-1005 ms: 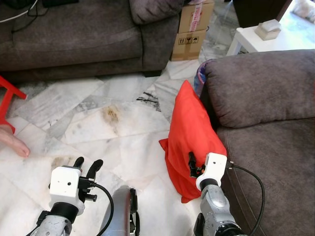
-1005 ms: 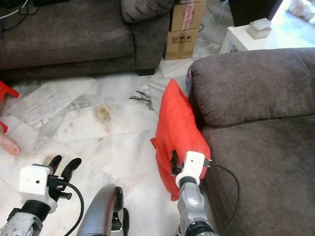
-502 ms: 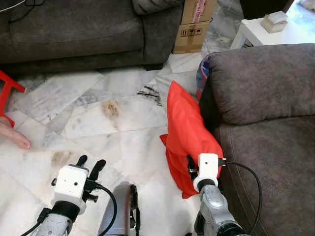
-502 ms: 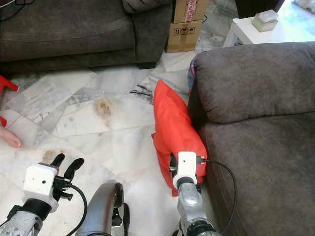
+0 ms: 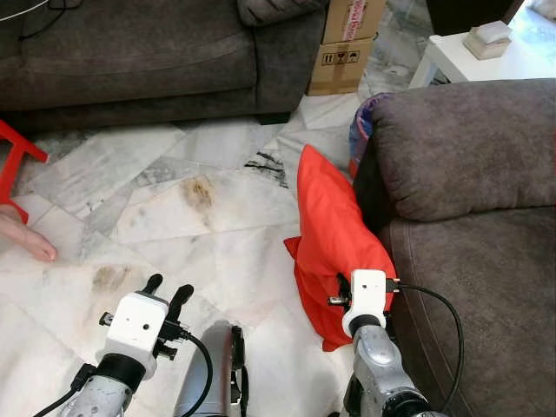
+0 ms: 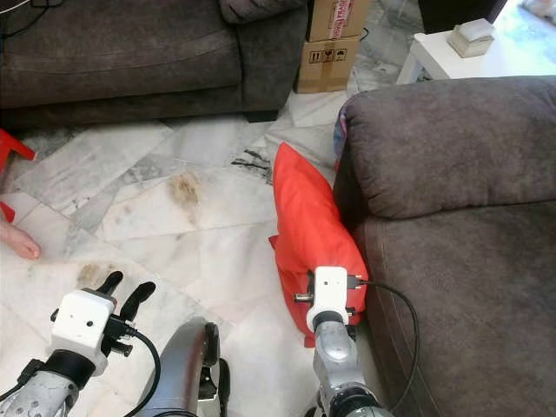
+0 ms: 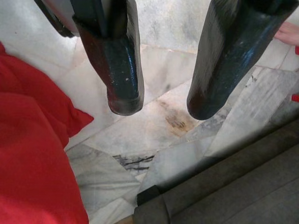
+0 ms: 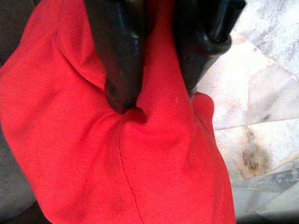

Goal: Move the pillow to the sofa from floor

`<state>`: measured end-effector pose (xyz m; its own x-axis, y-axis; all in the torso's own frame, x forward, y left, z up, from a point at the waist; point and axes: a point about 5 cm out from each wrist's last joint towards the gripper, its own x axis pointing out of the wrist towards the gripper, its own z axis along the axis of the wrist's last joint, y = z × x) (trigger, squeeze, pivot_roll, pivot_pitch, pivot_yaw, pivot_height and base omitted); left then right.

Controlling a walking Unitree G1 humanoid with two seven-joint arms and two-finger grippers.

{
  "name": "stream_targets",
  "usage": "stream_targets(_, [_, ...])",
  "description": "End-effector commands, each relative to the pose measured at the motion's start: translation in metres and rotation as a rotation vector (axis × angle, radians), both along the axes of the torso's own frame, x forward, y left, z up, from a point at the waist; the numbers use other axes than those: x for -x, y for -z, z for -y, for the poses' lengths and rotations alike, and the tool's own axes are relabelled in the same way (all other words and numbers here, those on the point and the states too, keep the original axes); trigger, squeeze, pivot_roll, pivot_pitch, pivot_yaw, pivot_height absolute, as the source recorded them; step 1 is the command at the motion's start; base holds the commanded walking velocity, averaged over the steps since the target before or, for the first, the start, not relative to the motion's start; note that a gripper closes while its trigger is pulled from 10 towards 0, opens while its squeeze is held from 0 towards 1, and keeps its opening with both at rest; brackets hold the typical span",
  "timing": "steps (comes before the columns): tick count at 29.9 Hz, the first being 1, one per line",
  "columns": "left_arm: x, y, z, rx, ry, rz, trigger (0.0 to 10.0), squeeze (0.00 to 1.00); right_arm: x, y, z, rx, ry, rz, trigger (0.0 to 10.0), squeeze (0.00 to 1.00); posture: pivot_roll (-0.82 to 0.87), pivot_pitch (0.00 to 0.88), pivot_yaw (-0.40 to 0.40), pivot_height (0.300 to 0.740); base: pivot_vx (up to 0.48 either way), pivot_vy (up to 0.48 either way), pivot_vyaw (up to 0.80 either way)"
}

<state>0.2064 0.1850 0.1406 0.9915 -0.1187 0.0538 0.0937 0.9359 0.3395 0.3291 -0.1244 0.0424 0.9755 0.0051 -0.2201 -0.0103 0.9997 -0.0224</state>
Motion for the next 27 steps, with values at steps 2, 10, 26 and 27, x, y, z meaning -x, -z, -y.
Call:
stream_targets(2, [0.0032,0.0059,0.0008,-0.026,0.013,-0.027,10.0,0.00,0.0074,0.0120,0.0021,0.001,0.013,-0.063,0.0,0.00,0.39,0.360,-0.028,0.603,0.000,0.000,0.00])
stream_targets(10, [0.0024,0.0087,0.0052,-0.057,0.039,-0.032,10.0,0.00,0.0067,0.0112,-0.0006,0.003,-0.004,-0.062,0.0,0.00,0.38,0.350,-0.031,0.603,0.000,0.000,0.00])
stream_targets(26, [-0.0041,0.0102,0.0062,-0.081,0.052,-0.024,10.0,0.00,0.0043,0.0091,-0.0004,-0.041,0.004,-0.065,0.0,0.00,0.37,0.320,-0.031,0.603,0.000,0.000,0.00])
stream_targets(27, [-0.0063,0.0109,0.0070,-0.081,0.055,-0.023,10.0,0.00,0.0034,0.0081,0.0003,-0.054,0.003,-0.063,0.0,0.00,0.36,0.309,-0.032,0.603,0.000,0.000,0.00])
